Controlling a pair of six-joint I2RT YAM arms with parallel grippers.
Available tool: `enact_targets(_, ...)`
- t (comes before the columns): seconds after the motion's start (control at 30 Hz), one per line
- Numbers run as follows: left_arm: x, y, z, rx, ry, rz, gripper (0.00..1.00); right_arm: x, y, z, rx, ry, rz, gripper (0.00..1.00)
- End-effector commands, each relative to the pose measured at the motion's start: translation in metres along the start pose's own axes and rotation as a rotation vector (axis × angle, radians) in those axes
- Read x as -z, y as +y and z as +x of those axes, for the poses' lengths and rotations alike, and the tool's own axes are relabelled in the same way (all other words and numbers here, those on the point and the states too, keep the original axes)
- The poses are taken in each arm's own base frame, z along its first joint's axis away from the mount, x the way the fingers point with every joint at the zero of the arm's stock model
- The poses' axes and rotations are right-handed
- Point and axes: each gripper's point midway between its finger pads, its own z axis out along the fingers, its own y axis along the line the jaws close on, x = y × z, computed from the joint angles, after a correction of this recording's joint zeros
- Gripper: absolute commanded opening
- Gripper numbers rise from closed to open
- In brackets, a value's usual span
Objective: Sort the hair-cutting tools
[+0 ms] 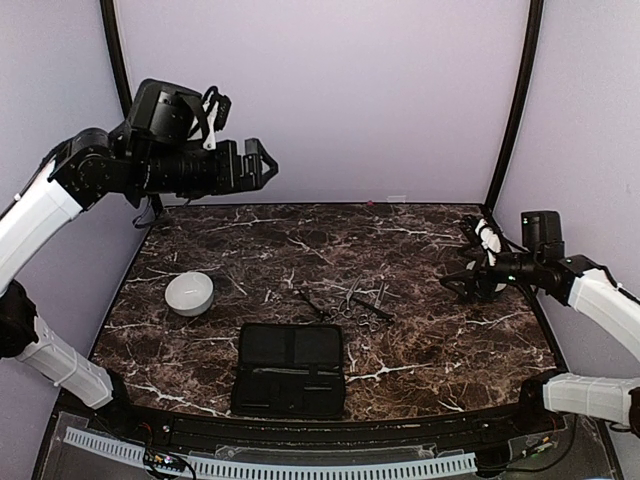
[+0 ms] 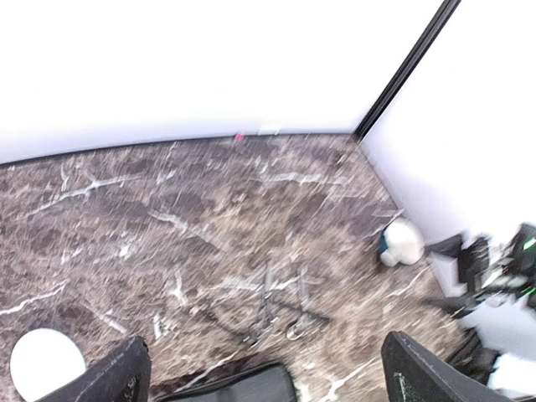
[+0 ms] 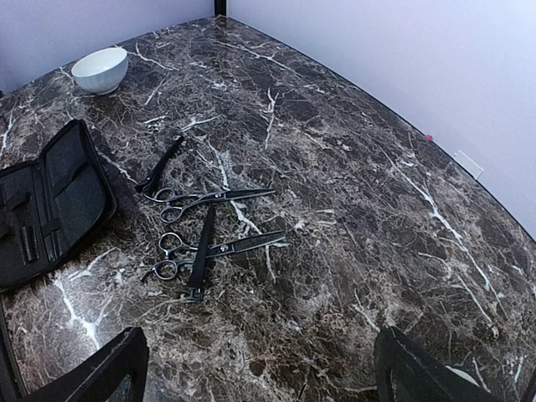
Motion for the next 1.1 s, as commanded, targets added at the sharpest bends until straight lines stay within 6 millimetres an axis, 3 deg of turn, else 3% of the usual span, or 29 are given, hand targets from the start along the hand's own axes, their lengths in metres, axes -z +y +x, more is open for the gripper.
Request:
enact_targets(0.0,0.010,-0.001,-0.014,0.044,0.009,-0.020,0.99,-0.002,-0.004,0.000,-0.018,-0.002,0.003,0.94)
enact_targets(0.13,0.017,-0.023,-0.029,0.034,-0.027,0.089,0.99,0.000,-0.013,0.000,-0.057,0.001,0.012,0.93)
enact_targets(0.23,0.022,-0.018,-0.036,-0.012,-0.061,0.067,0.99,-0.003,-0.019,0.006,-0.077,0.010,0.017,0.93)
enact_targets(0.37,0.021,-0.004,-0.030,-0.029,-0.108,0.032,0.99,-0.004,-0.023,0.009,-0.086,0.024,0.026,0.92)
enact_targets(0.47,0.031,-0.014,-0.042,-0.046,-0.121,0.077,0.99,-0.005,-0.025,0.011,-0.084,0.033,0.037,0.92)
enact_targets(0.6,0.034,-0.005,-0.048,-0.067,-0.160,0.030,0.99,-0.006,-0.027,0.015,-0.083,0.042,0.047,0.93)
enact_targets(0.67,0.017,-0.005,-0.029,-0.091,-0.123,0.035,0.99,-0.007,-0.029,0.015,-0.079,0.048,0.062,0.93)
enact_targets(0.77,-0.023,0.027,0.016,-0.057,-0.038,-0.124,0.99,-0.012,-0.026,0.019,-0.046,0.079,0.072,0.92)
enact_targets(0.8,-0.038,0.033,0.031,-0.093,-0.007,-0.135,0.95,-0.016,-0.023,0.021,-0.030,0.095,0.063,0.92)
enact_targets(0.83,-0.052,0.031,0.045,-0.165,0.019,-0.097,0.79,-0.019,-0.017,0.020,-0.012,0.109,0.045,0.92)
enact_targets(0.93,-0.090,0.033,0.103,-0.255,0.237,0.000,0.44,-0.032,0.003,0.023,0.054,0.161,-0.013,0.90)
enact_targets(0.97,-0.097,0.035,0.117,-0.255,0.313,0.010,0.41,-0.035,0.009,0.024,0.077,0.177,-0.025,0.90)
enact_targets(1.07,-0.108,0.032,0.145,-0.254,0.404,0.053,0.47,-0.045,0.022,0.027,0.116,0.201,-0.066,0.90)
